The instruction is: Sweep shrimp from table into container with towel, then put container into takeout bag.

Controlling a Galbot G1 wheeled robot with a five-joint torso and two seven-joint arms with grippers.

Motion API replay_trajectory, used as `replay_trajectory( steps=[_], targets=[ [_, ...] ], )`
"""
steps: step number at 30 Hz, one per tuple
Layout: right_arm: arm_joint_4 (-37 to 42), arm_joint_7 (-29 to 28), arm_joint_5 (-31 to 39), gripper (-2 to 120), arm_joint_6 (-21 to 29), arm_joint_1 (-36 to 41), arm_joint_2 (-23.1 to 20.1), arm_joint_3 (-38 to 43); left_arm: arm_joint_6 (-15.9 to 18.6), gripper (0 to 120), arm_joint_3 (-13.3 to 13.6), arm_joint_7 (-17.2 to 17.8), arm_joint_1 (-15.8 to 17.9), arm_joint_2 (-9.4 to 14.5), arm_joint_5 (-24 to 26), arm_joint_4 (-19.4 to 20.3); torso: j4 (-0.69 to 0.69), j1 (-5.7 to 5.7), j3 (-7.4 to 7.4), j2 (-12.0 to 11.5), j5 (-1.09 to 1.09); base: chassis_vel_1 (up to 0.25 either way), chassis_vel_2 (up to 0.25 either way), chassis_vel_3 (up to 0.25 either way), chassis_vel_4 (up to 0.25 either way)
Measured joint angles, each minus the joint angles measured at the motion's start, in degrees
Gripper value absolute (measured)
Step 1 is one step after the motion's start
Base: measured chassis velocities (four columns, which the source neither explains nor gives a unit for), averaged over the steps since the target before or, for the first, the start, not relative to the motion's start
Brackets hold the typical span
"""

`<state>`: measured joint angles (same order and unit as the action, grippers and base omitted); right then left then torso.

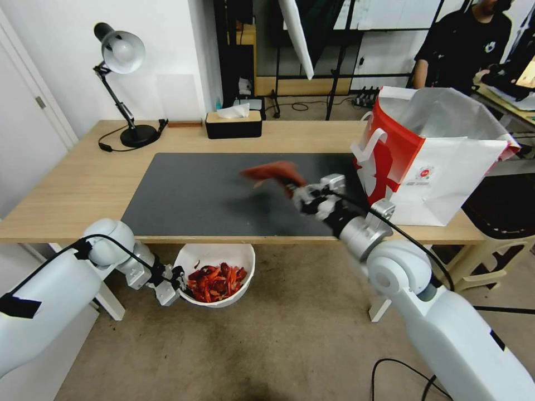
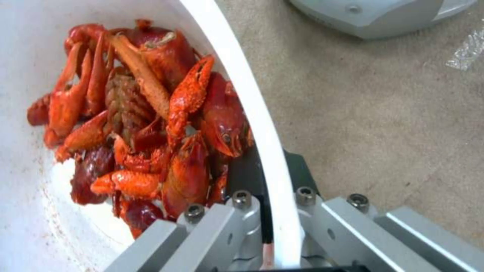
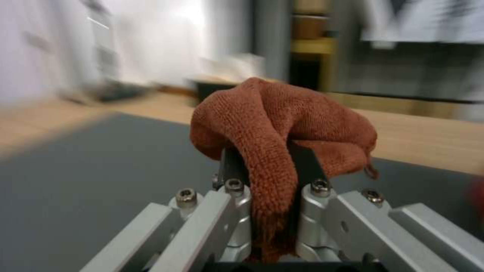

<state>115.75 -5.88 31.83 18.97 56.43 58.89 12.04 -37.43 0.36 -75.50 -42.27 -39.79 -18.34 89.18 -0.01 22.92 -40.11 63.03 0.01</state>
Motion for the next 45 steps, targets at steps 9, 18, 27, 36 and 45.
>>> replay_trajectory(
  steps=[9, 18, 27, 36, 45],
  targets=[
    [-1.6, -7.1, -2.8, 6, 7.4, 2.4, 0.6, 1.4, -0.3, 0, 0.2, 0.0, -0.1, -0.5, -0.2, -0.1, 0.01, 0.00, 0.00, 0.0, 0.00, 0.000, 0.000, 0.000, 0.000],
    [0.6, -12.8, 1.7, 40, 15.9, 2.7, 1.6, 1.5, -0.4, 0, 0.2, 0.0, -0.1, -0.6, -0.3, -0.1, 0.01, 0.00, 0.00, 0.0, -0.01, 0.000, 0.000, 0.000, 0.000],
    [3.0, -17.0, 3.8, 67, 18.9, 3.6, 1.6, 1.7, -0.5, 0, 0.1, 0.0, -0.8, -0.6, -0.5, 0.2, 0.01, 0.00, 0.00, 0.0, -0.01, 0.000, 0.000, 0.000, 0.000],
    [6.4, -18.1, 3.0, 98, 12.0, 7.3, 1.7, 2.5, -0.9, 0, -1.5, 0.1, -4.5, -0.1, -1.3, 3.0, 0.01, 0.00, 0.00, 0.0, 0.00, 0.000, 0.000, 0.000, 0.000],
    [10.8, -13.7, -2.7, 100, 0.3, 14.8, 2.9, 3.7, -2.2, 0, -5.6, 1.6, -12.9, 1.8, -3.7, 10.3, 0.00, 0.00, 0.01, 0.0, 0.00, 0.000, 0.000, 0.000, 0.000]
  ],
)
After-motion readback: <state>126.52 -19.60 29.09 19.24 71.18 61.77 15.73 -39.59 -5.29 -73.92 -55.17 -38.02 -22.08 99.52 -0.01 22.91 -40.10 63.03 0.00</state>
